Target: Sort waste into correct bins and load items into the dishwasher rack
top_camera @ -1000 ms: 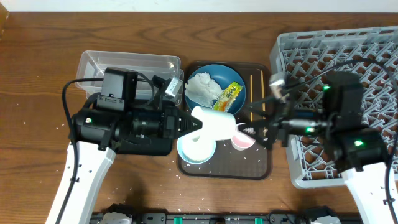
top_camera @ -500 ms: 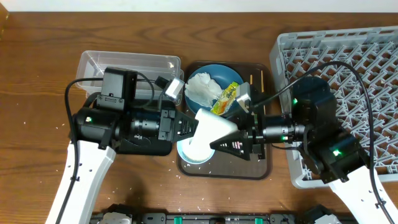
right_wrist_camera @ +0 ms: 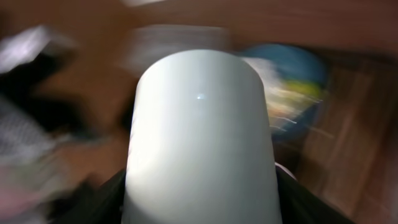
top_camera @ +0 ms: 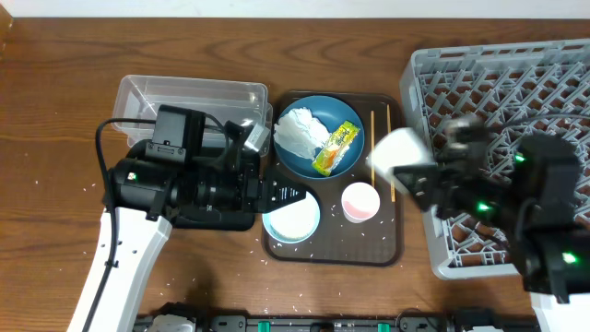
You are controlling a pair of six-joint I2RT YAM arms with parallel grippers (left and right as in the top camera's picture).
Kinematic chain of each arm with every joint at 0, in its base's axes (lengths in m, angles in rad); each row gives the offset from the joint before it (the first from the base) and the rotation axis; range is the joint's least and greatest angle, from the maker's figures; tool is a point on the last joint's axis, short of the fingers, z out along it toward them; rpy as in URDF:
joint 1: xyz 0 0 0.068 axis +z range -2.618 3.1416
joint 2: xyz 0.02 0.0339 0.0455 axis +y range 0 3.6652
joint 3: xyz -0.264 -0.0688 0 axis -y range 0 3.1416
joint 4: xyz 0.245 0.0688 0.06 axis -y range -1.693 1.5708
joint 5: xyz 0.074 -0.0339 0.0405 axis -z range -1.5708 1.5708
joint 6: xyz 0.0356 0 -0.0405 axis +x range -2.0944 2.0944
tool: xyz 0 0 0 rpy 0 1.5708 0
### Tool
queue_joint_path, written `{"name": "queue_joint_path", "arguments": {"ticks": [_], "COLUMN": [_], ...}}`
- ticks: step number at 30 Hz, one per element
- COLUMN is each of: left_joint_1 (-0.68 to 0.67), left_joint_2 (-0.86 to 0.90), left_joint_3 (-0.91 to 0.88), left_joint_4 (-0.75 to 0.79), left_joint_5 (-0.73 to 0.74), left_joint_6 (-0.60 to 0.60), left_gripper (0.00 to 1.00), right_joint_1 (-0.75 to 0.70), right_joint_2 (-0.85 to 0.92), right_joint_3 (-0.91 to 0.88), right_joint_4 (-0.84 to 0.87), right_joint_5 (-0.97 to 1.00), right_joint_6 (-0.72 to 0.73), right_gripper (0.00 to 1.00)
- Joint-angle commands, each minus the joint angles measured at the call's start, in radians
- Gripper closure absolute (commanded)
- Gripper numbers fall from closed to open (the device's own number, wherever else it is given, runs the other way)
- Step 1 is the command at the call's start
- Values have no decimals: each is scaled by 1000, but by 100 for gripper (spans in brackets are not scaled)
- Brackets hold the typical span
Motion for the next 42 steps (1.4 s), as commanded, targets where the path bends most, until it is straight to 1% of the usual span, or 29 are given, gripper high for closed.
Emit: {"name": "queue_joint_path", "arguments": {"ticks": [1, 3, 5, 8, 11, 15, 20, 22, 26, 30, 34, 36, 39, 41, 42], "left_joint_1": [1, 1, 1, 1, 1, 1, 1, 1, 1, -22, -130, -214, -359, -443, -476], "left_joint_2": [0, 0, 0, 0, 0, 0, 0, 0, 0, 0, 0, 3, 32, 74, 100], "left_joint_3": [8, 8, 8, 8, 8, 8, 8, 8, 8, 8, 8, 8, 8, 8, 8], "left_joint_4": [-10, -10, -10, -10, -10, -10, -10, -10, -10, 15, 113, 175, 243, 275, 293], "left_joint_5": [-114, -114, -115, -114, -115, -115, -115, -115, -115, -136, -261, -382, -632, -748, -781], "left_joint_6": [8, 8, 10, 10, 10, 10, 11, 10, 10, 27, 20, -2, -27, -42, -44], "left_gripper": [17, 17, 17, 17, 17, 17, 16, 16, 16, 16, 16, 16, 16, 16, 16], "right_joint_1": [-141, -214, -282, -340, -367, -370, -370, -370, -369, -367, -365, -365, -365, -365, -365], "right_joint_2": [-26, -13, 25, 106, 213, 370, 519, 551, 538, 454, 314, 242, 144, 88, 68], "right_joint_3": [19, 19, 18, 18, 18, 18, 18, 19, 26, 28, 28, 28, 28, 28, 28], "right_joint_4": [-95, -181, -256, -316, -337, -359, -330, -323, -321, -307, -269, -245, -222, -224, -227], "right_joint_5": [479, 612, 649, 649, 639, 526, 550, 549, 528, 397, 210, 122, 51, 17, 6], "right_joint_6": [131, 222, 256, 247, 225, 144, 139, 140, 133, 63, -26, -46, -43, -43, -43], "right_gripper": [44, 44, 45, 45, 45, 46, 38, 29, 23, 21, 20, 18, 15, 14, 14]}}
